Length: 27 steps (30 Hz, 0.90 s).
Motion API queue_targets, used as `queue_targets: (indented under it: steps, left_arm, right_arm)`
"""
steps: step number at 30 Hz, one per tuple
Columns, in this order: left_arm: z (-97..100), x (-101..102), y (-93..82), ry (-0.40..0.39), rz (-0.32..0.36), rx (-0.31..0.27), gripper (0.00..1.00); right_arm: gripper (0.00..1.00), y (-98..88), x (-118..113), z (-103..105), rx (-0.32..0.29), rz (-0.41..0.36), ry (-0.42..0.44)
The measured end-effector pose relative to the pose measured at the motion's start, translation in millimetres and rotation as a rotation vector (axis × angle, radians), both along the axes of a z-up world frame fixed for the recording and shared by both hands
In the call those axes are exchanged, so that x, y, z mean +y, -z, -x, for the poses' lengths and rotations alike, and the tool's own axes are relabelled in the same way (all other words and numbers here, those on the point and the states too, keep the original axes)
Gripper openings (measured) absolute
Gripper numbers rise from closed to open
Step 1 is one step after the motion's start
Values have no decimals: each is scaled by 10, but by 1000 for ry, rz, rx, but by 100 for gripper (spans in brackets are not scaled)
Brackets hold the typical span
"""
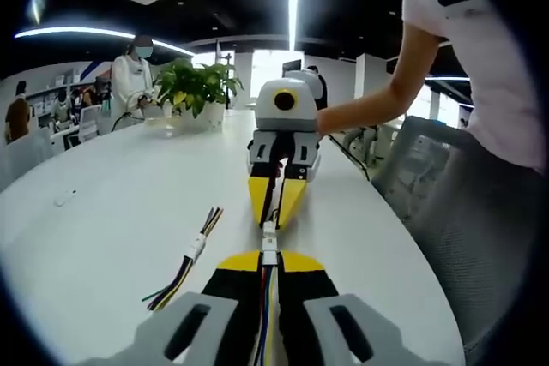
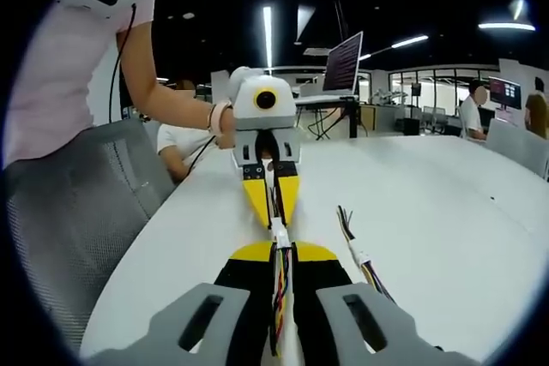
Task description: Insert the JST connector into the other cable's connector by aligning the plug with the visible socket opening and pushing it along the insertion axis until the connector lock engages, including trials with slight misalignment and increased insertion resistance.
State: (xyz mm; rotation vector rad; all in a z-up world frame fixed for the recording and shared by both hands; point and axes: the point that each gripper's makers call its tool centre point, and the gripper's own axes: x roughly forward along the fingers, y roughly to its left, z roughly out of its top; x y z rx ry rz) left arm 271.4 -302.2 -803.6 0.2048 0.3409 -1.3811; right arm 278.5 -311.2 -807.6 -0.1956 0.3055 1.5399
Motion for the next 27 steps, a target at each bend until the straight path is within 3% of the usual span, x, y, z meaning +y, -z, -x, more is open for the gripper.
queue_targets:
  steps: [11,14,17,19,27]
  left_arm:
    - [-11,-18,1,-5,-2,0,0]
    - [-33,-22,-38,-16,34,21,0]
    - [-30,-24,6,-3,3,4,0]
    - [-14,-30,-3,0,9,11,0]
    - [-20,-25,-9,-3,8,8,0]
  right_arm:
    - [3,4,-54,-40,5,6,19]
    - [3,18,-49,-21,7,10,8]
    - [4,-20,-6,6,39,-24,6]
    - [4,16,-4,-6,13,1,3]
    - [4,22,-17,-18,15,2,2]
